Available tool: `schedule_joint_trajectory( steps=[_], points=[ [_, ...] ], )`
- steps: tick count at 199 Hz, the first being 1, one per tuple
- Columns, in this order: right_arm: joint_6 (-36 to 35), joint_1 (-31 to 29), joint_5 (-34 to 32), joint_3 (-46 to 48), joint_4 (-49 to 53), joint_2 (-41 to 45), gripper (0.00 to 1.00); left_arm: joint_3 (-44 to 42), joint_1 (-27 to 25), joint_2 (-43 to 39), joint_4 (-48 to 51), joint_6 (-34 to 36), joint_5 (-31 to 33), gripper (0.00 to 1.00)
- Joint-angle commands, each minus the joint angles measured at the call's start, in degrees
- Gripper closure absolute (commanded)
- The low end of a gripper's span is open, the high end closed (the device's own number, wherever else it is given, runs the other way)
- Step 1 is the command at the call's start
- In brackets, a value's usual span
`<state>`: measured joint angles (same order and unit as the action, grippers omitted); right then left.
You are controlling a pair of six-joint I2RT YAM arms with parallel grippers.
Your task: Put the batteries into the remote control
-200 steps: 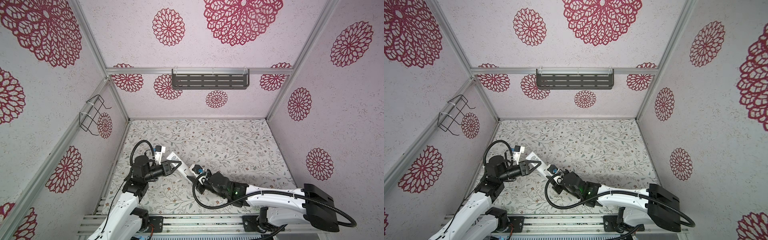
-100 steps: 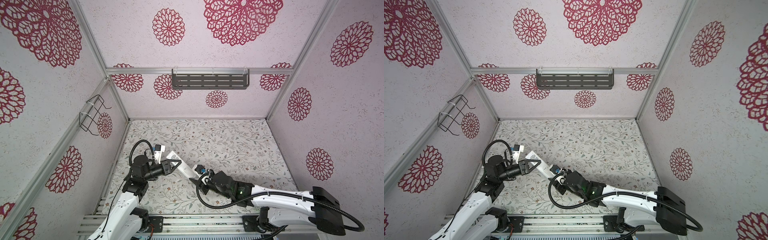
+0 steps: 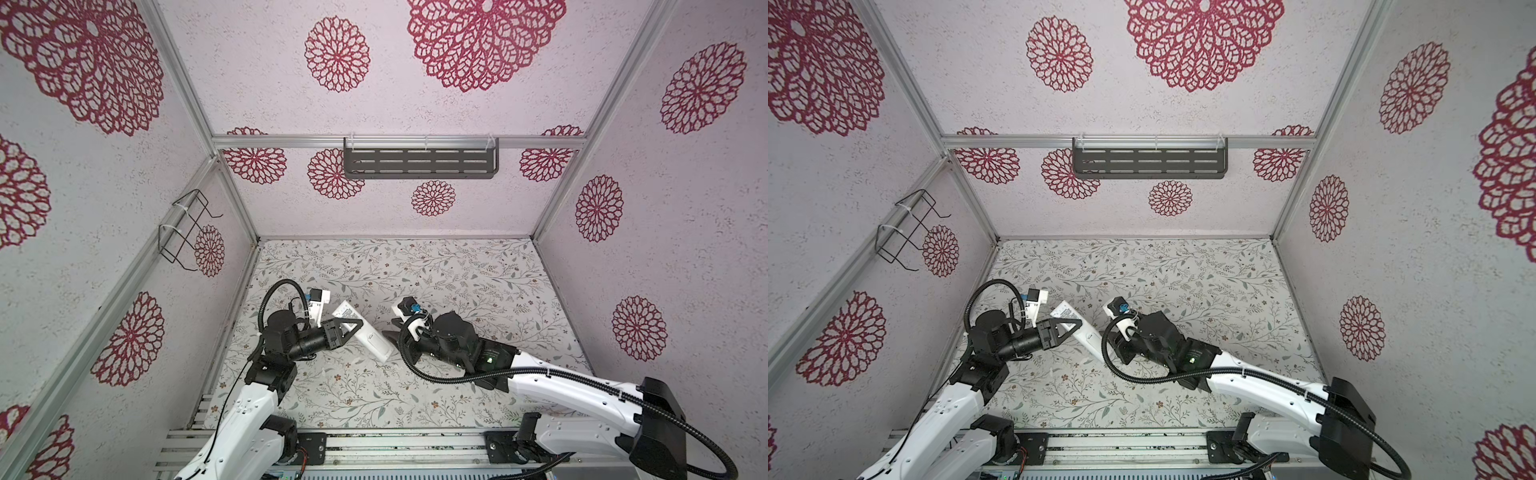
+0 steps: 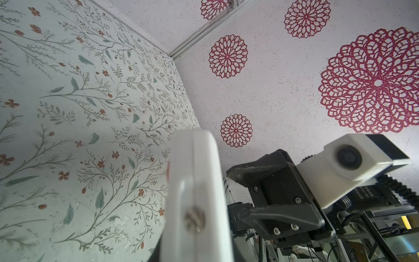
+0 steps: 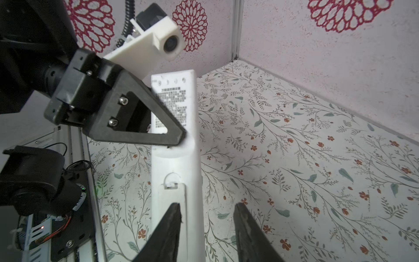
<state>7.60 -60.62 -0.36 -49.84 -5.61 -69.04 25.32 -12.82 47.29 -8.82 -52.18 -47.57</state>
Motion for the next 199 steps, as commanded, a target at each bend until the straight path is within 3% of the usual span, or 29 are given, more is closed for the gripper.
schedule_joint_trajectory(
  steps=[1,45,120,159,199],
  points=[
    [1.95,2.86,8.78,-2.64,2.5,-1.22,0.54,0.17,0.43,-0.4,-3.21,-0.59,-1.54,1.0],
    [5.01,8.72,23.27,-4.89,4.57,-4.16,0.44,-0.26,0.38,-0.54,-5.25,-1.93,-2.91,1.0],
    [9.32,12.89,39.53,-5.09,0.59,-7.51,0.27,-0.36,-0.43,-0.08,-6.82,-3.1,-3.93,1.0],
    [10.22,13.64,40.17,-5.17,-0.24,-9.38,0.31,-0.45,-0.8,0.0,-7.18,-3.29,-4.02,1.0],
    [11.64,14.04,40.7,-5.0,-1.42,-10.94,0.46,-0.53,-0.95,-0.11,-7.26,-3.54,-3.94,1.0]
  ],
)
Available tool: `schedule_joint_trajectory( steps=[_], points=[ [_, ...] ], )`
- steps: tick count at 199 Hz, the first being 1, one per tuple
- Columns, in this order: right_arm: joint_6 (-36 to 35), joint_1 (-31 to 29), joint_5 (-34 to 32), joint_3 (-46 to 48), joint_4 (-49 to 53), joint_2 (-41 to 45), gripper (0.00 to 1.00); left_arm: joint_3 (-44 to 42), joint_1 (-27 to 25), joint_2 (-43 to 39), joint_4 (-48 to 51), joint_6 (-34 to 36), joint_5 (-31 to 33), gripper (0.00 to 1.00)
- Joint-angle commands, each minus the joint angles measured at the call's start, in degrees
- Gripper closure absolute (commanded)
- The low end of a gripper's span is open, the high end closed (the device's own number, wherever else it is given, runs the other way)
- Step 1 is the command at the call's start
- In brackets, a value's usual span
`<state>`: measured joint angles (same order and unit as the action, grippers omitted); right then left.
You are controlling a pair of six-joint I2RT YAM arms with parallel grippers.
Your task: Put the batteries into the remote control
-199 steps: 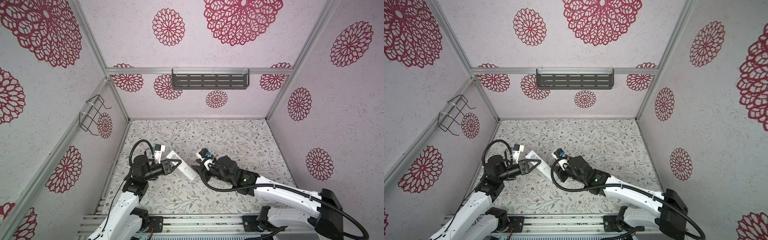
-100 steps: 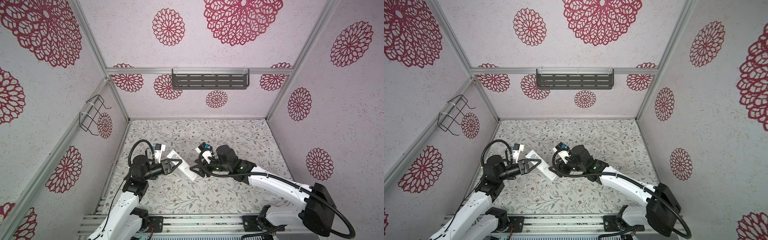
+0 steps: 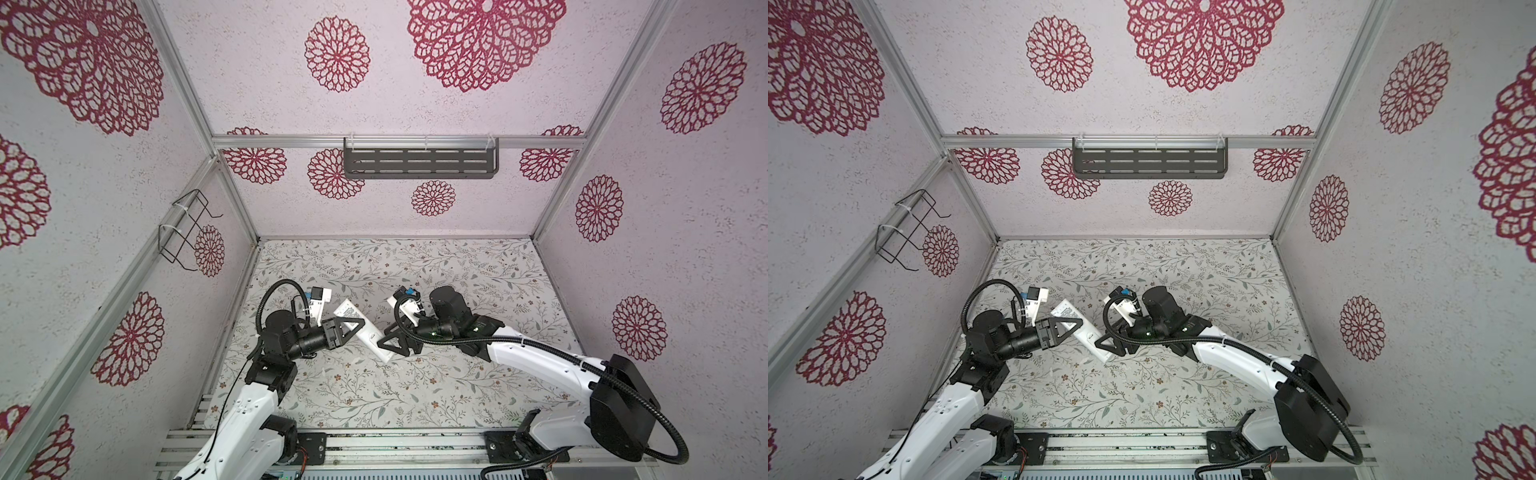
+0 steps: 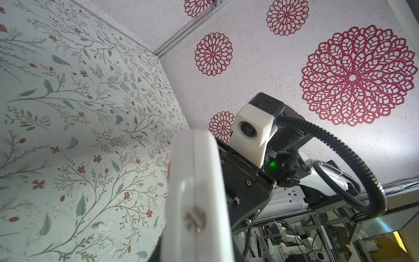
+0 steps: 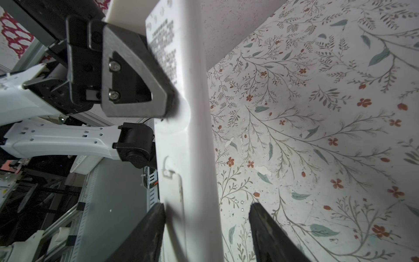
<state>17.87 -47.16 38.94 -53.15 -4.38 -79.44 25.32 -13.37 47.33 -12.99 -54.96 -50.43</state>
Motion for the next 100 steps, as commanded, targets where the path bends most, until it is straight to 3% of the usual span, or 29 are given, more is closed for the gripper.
schedule_joint_trajectory(
  steps=[1,42,100],
  points=[
    [1.37,0.57,1.4,-1.7,-2.65,-0.58,0.46,-0.53,-0.38,-0.19,-3.09,-0.76,-1.07,1.0],
    [2.54,0.66,1.07,-1.78,-2.57,-2.36,0.6,-0.44,-0.35,-0.05,-3.08,-0.67,-0.98,1.0],
    [3.78,0.9,0.61,-3.66,-4.64,-5.31,0.65,-0.54,-0.47,-0.09,-3.18,-0.67,-0.98,1.0]
  ],
)
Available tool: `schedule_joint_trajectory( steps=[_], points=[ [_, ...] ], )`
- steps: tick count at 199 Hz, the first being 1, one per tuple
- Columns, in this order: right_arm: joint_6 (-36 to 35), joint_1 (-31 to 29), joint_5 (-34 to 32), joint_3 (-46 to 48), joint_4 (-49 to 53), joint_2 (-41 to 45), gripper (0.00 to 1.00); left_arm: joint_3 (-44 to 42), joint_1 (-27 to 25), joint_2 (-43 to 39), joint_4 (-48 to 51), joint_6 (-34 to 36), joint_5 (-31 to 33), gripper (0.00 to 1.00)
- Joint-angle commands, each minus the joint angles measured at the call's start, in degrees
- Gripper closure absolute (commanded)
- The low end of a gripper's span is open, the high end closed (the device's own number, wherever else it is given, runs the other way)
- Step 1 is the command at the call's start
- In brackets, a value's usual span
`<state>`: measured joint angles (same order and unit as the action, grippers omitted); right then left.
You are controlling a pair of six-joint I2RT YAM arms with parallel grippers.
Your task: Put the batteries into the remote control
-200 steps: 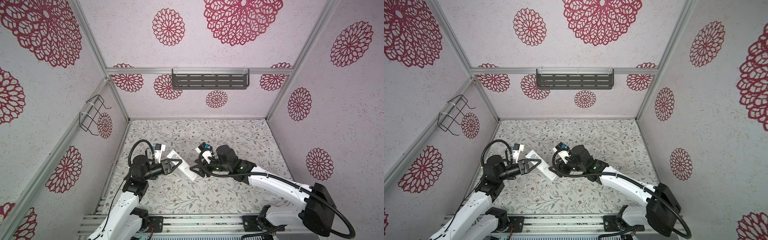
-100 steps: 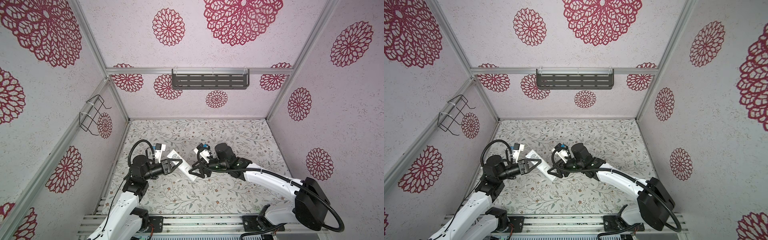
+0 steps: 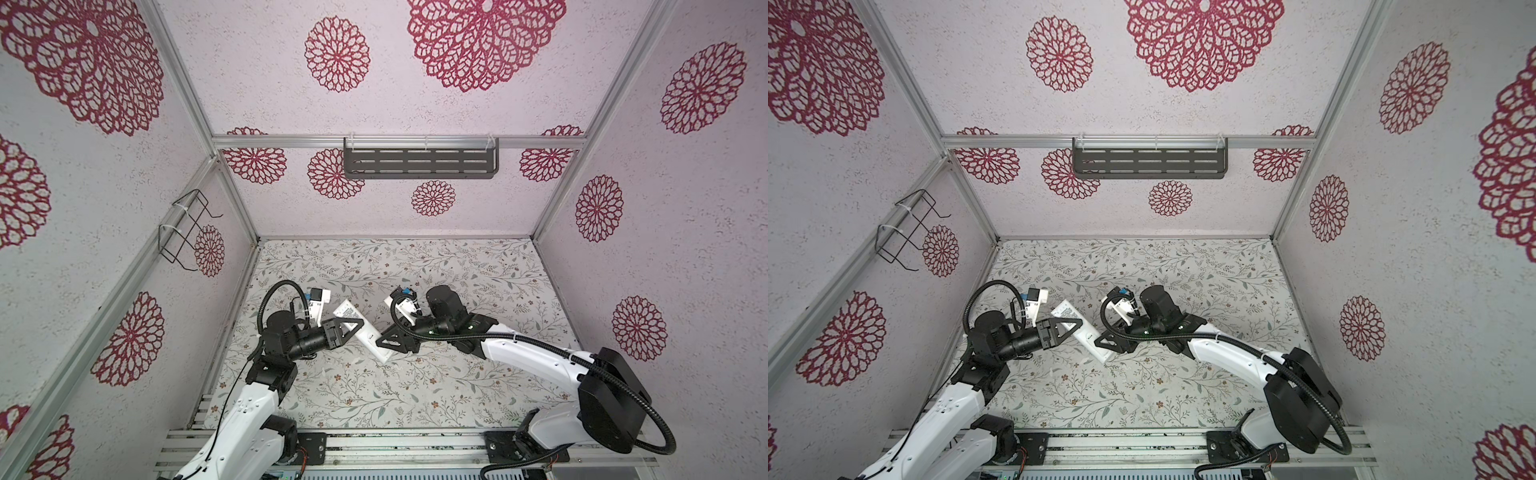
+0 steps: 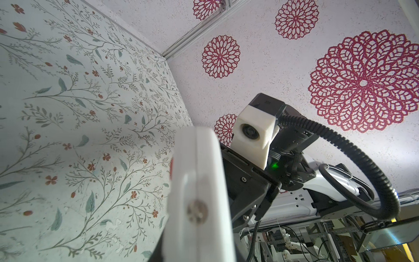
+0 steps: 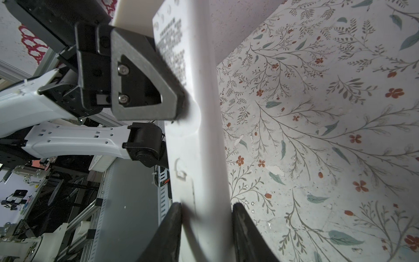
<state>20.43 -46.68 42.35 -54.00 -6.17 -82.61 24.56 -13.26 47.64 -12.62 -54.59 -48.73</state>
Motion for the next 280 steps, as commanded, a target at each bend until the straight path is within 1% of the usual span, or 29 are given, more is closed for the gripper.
schedule_joint_trajectory(
  steps=[1,43,109,142,160,171,192,205,220,256,280],
  points=[
    [1.21,0.43,-2.76,-2.88,-2.91,-2.17,0.65,0.23,-0.56,-0.42,-3.55,-1.05,-2.69,1.0],
    [2.38,0.47,-2.63,-5.35,-4.48,-6.16,0.65,0.24,-0.59,-0.44,-3.57,-1.11,-2.69,1.0],
    [3.43,0.7,-3.61,-7.88,-7.14,-9.62,0.62,0.24,-0.58,-0.4,-3.55,-1.05,-2.51,1.0],
    [3.12,0.8,-2.72,-11.16,-7.02,-12.0,0.57,0.4,-0.63,-0.26,-3.55,-1.05,-2.51,1.0],
    [1.62,0.88,-2.9,-12.76,-4.2,-12.34,0.55,0.47,-0.61,-0.67,-2.9,-0.68,-1.81,1.0],
    [0.56,0.91,-4.26,-12.6,-2.77,-11.2,0.51,0.66,-0.56,-1.37,-1.08,0.49,-0.76,1.0],
    [-1.83,0.88,-7.87,-11.39,-0.08,-7.62,0.39,1.63,-0.43,-2.3,2.96,2.98,1.28,1.0],
    [-3.16,0.8,-10.23,-9.77,1.17,-4.74,0.34,2.06,-0.25,-2.07,4.32,3.92,1.92,1.0],
    [-4.37,0.67,-14.05,-7.27,2.1,-1.38,0.31,2.29,-0.02,-1.44,4.4,4.11,2.06,1.0],
    [-6.0,-0.44,-18.9,-2.05,3.64,5.39,0.23,2.58,0.25,-0.71,4.44,4.59,3.22,1.0],
    [-8.36,-2.63,-24.33,0.82,5.57,9.75,0.2,4.32,0.25,0.73,7.56,6.31,4.85,1.0]
  ],
)
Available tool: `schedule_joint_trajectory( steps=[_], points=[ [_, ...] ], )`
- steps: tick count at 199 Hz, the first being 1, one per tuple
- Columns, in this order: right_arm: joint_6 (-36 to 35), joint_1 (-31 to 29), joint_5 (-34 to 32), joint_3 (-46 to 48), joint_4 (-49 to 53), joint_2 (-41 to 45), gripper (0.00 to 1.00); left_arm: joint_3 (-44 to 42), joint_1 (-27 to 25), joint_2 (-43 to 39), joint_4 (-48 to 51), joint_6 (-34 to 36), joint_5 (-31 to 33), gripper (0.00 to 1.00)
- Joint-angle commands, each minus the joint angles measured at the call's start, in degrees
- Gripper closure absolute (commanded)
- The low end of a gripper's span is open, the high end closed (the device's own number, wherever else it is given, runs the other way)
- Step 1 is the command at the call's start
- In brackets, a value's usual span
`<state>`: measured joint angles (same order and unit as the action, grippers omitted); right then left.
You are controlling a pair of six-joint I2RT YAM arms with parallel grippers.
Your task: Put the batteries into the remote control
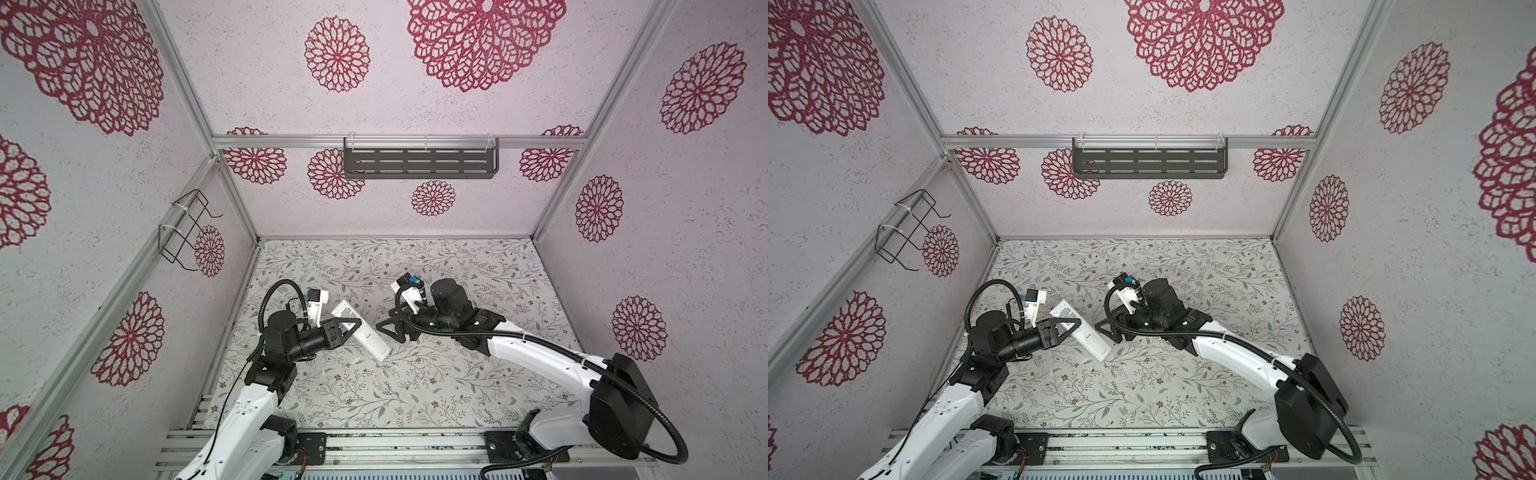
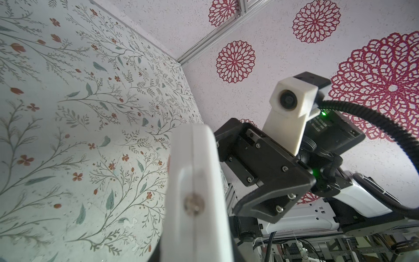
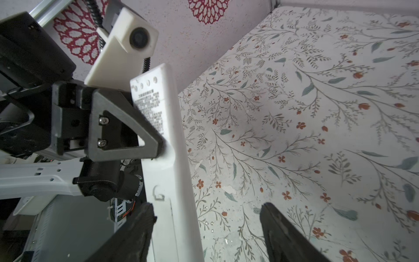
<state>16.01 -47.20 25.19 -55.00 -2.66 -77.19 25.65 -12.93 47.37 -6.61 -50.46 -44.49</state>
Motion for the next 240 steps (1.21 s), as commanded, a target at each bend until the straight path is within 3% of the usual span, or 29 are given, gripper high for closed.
schedule_joint_trajectory(
  steps=[1,30,38,70,100,193,240],
  points=[
    [-4.0,-2.19,-7.39,1.92,2.09,4.46,0.19,3.29,-0.08,1.06,1.62,2.19,0.71,1.0],
    [-5.63,-4.69,-13.15,3.88,4.12,7.07,0.14,5.75,-0.08,2.76,5.64,4.07,2.51,1.0],
    [-5.59,-5.21,-14.73,4.0,4.61,7.06,0.01,6.35,-0.08,3.05,6.52,4.56,3.09,1.0],
    [-6.68,-8.98,-23.54,3.6,4.71,6.44,0.01,9.27,-0.08,4.58,10.41,7.01,5.05,1.0],
    [-7.05,-11.09,-27.14,1.57,4.26,3.92,0.01,11.57,-0.08,6.88,12.39,7.32,5.14,1.0],
    [-7.33,-12.74,-25.05,-3.9,0.11,-4.47,0.02,12.75,-0.16,7.47,12.41,6.39,5.38,1.0],
    [-7.4,-13.44,-24.17,-6.16,-1.2,-8.78,0.09,12.93,-0.15,7.62,12.01,6.34,5.64,1.0]
  ],
)
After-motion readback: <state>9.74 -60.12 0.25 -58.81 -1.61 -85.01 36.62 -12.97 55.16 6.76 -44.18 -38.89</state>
